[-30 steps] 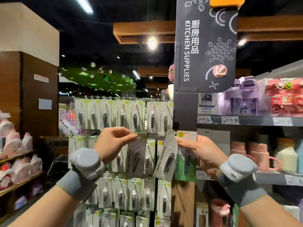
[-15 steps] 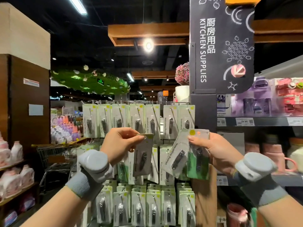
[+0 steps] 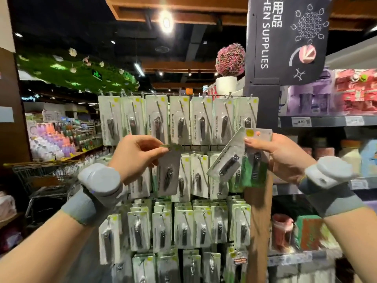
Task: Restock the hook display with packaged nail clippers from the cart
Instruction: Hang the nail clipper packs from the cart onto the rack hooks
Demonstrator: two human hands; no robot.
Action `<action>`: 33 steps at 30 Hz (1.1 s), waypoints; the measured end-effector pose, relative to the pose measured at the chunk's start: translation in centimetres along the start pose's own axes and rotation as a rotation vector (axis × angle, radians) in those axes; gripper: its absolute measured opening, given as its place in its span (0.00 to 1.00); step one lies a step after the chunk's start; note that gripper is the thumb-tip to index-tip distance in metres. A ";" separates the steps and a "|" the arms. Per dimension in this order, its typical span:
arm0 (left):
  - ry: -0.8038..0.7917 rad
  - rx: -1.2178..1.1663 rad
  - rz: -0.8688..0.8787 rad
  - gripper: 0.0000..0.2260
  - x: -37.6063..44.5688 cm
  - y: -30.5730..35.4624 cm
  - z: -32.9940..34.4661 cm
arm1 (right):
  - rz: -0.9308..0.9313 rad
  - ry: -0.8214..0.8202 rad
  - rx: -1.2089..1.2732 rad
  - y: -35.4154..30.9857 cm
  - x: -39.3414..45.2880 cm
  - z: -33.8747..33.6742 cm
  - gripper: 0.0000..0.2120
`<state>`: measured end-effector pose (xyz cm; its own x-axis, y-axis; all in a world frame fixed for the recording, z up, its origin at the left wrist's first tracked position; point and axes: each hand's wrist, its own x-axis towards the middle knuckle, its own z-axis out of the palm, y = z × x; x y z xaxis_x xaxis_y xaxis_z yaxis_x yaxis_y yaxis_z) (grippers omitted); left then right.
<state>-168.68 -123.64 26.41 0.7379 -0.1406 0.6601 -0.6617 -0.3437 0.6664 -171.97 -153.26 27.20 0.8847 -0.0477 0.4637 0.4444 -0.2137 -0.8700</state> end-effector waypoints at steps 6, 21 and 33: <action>-0.030 -0.025 -0.051 0.04 0.2 -0.1 1.0 | 0.060 0.008 0.115 0.0 -0.9 -1.3 0.05; -0.044 0.002 -0.117 0.07 1.2 -0.3 5.0 | 0.101 -0.078 0.021 0.9 -0.2 0.0 0.07; -0.011 0.142 -0.104 0.03 1.7 -0.2 7.3 | 0.115 -0.087 0.046 1.8 1.0 0.6 0.08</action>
<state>-166.29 -130.64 24.88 0.8037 -0.1075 0.5853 -0.5564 -0.4844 0.6751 -170.23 -153.09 25.96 0.9381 0.0157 0.3460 0.3437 -0.1664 -0.9242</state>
